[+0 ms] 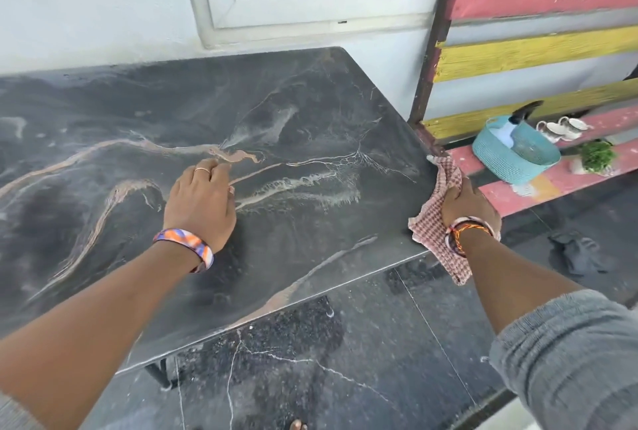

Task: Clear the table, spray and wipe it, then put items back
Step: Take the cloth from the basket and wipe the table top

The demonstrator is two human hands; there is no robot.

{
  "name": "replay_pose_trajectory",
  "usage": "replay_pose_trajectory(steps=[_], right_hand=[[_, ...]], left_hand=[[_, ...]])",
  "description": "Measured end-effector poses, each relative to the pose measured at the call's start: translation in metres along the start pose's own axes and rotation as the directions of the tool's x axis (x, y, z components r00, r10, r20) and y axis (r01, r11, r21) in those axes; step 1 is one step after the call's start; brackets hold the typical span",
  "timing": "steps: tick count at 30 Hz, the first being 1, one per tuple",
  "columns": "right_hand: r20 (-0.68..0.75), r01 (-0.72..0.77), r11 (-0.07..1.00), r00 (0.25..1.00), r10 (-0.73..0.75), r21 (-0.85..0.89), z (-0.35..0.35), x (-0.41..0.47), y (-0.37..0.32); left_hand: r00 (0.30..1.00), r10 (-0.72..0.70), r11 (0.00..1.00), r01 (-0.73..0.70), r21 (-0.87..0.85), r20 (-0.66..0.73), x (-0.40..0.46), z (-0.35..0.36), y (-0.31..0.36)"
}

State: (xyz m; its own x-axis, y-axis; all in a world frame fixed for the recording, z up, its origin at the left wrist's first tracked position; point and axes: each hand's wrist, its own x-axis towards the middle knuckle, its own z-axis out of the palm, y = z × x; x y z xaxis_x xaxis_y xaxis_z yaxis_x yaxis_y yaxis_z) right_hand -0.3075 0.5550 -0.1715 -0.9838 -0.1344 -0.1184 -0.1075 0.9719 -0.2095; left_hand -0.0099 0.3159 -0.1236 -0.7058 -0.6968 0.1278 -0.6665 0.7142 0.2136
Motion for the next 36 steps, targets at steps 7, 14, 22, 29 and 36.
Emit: replay_pose_trajectory(steps=[7,14,22,29,36], right_hand=[[-0.014,0.174,0.985,0.985,-0.174,-0.005,0.023,-0.070,-0.019],[-0.155,0.445,0.888,0.891,-0.426,0.114,0.068,-0.225,-0.094],[-0.284,0.658,0.733,0.745,-0.603,0.172,0.099,-0.392,-0.186],[0.030,0.769,0.633,0.633,-0.774,0.091,0.116,-0.466,-0.238],[0.122,0.549,0.834,0.833,-0.540,-0.052,0.102,-0.380,-0.232]], left_hand=[[1.000,0.018,1.000,-0.017,-0.018,0.026,-0.023,-0.008,-0.023],[0.997,0.076,0.994,-0.075,-0.076,0.009,-0.066,-0.029,-0.086],[0.999,-0.027,0.997,0.026,-0.074,-0.018,-0.117,-0.059,-0.198],[0.995,-0.099,0.993,0.098,-0.063,-0.023,-0.128,-0.066,-0.255],[0.999,-0.044,0.993,0.040,-0.106,-0.029,-0.091,-0.060,-0.252]])
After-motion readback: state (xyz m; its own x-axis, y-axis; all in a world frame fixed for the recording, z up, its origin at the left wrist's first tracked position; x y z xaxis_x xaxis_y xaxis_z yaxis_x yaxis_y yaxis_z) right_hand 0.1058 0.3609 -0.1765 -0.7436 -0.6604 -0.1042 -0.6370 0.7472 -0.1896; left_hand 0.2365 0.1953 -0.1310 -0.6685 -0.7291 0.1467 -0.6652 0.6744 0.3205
